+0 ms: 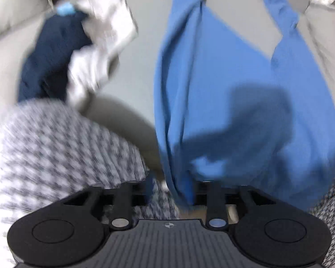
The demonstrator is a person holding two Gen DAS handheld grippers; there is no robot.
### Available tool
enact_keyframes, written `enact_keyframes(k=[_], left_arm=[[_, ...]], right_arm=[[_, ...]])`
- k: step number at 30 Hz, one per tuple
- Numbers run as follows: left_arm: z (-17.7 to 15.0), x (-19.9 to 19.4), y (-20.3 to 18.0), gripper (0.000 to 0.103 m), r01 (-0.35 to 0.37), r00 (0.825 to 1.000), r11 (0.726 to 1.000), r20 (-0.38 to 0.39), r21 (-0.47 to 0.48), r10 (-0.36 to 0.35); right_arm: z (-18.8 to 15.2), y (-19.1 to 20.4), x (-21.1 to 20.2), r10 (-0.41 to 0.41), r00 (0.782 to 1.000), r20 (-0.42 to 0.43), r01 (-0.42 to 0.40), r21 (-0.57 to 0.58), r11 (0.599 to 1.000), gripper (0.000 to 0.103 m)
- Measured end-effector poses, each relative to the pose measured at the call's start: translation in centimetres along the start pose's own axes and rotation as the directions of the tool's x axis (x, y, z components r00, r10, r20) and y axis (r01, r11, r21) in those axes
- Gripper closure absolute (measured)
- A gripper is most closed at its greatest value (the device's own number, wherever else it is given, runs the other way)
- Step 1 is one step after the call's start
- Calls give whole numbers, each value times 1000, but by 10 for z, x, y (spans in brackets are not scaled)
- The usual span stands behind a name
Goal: Fold clothes
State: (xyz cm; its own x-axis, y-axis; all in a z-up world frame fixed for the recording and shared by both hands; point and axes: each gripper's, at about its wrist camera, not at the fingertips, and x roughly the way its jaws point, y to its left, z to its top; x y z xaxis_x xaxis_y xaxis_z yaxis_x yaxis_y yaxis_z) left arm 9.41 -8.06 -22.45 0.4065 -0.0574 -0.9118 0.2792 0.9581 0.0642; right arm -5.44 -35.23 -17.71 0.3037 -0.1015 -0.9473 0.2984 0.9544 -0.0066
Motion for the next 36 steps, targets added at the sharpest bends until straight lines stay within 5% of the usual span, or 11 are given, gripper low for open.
enact_keyframes(k=[2,5,11,19,26,32,34,36], left_arm=[[23,-10,2,64,30,993,1000,111,2,-30],[87,-5,7,65,38,956,999,289,30,-45],[197,42,8,70,74,927,997,367,12,-73],[299,130,24,70,73,931,997,359,-13,-63],[354,183,41,70,56,926,998,374,-34,-39],[380,224,36,70,85,937,996,340,-12,-76],[385,238,32,70,78,953,997,295,-13,-71],[387,244,32,65,73,960,997,272,-33,-61]], right_arm=[[20,6,-17,14,996,93,-10,-44,999,51],[63,22,-25,108,967,233,-88,-96,992,51],[177,76,8,234,864,446,-125,-261,957,52],[321,136,103,288,836,468,-189,-247,950,53],[423,142,192,344,823,453,-310,-150,939,52],[460,146,253,406,835,370,-402,-92,911,51],[464,153,271,432,835,342,-433,-76,898,51],[465,157,287,468,834,291,-475,-52,878,60]])
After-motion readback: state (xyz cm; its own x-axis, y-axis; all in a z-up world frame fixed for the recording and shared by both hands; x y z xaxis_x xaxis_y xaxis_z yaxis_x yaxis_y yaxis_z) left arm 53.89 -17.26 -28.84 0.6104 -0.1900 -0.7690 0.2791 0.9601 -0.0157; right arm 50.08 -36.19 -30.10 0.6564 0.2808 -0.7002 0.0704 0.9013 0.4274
